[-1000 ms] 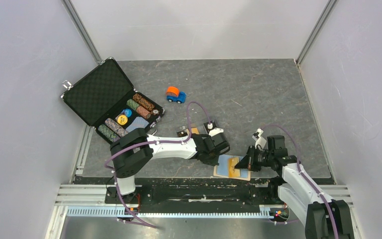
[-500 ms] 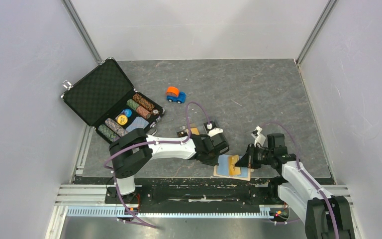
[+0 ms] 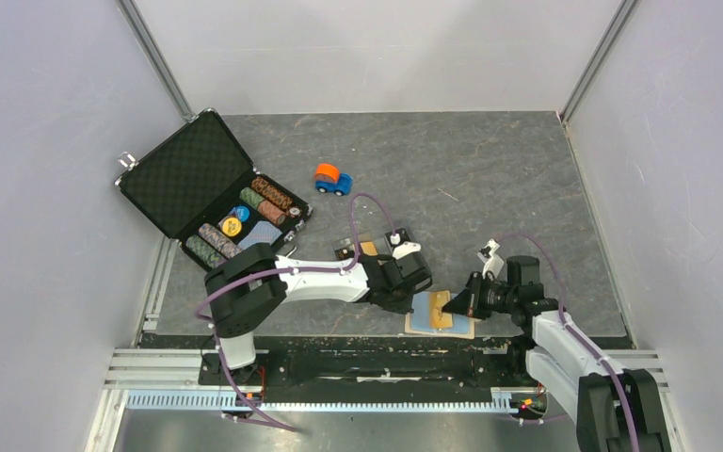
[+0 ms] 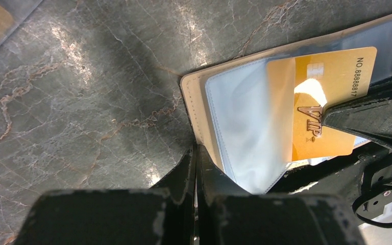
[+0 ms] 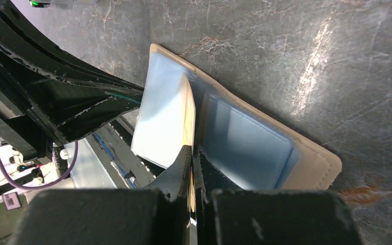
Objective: Put the credit cards into the card holder
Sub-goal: Insert the credit card into the card holder.
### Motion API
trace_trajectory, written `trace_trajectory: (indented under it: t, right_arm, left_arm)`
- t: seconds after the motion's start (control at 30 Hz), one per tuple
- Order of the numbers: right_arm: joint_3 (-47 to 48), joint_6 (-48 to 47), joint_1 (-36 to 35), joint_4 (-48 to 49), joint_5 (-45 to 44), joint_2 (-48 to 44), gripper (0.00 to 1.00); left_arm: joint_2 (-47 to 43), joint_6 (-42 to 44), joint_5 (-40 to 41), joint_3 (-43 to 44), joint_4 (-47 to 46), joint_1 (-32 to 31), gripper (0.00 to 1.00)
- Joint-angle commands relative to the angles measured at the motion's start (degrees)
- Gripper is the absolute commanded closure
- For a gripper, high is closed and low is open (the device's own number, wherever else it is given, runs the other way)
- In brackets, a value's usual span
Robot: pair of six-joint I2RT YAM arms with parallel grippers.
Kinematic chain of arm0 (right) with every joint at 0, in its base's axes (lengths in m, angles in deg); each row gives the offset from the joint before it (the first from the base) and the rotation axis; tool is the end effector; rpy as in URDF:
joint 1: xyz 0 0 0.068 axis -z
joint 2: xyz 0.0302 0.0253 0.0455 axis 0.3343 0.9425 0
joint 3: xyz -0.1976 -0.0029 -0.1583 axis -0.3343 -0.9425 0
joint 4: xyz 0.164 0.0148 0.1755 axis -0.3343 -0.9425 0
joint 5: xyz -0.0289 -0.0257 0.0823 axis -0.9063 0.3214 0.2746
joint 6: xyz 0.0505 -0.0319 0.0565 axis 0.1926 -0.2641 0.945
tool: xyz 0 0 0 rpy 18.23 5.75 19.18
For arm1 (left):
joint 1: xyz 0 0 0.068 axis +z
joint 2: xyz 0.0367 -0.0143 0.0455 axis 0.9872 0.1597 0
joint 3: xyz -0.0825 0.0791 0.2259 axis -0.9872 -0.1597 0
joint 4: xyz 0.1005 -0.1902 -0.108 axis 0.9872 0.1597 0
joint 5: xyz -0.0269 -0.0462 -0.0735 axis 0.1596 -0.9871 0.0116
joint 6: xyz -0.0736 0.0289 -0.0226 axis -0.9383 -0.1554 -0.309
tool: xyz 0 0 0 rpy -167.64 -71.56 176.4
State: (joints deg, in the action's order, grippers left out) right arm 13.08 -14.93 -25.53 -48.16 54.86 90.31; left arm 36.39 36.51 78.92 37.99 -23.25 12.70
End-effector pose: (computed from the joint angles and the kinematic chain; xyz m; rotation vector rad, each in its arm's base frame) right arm 0.1392 0.0649 0.0947 0.0456 2.4638 1.1807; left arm 0.1384 -0.3212 0.1163 0.3969 2.7475 -0.4533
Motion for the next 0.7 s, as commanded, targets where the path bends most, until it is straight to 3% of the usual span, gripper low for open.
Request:
trace_trajectory:
  t: [0.0, 0.33, 0.67]
  right_arm:
    - [-2.0, 2.5, 0.0, 4.2, -1.1, -0.4, 1.0]
    - [-8.3, 8.6, 0.1, 5.2, -1.4, -3.7, 1.0]
    - [-9.9, 8.2, 0.0, 5.8, -1.8, -3.5, 0.99]
  left_arm:
    - [3.9, -2.8, -2.9, -4.8, 2.0, -1.3, 0.98]
    - [3.4, -3.2, -2.1, -5.0, 3.3, -1.5, 0.98]
    - [3.9, -3.8, -3.2, -5.3, 1.7, -1.6, 0.98]
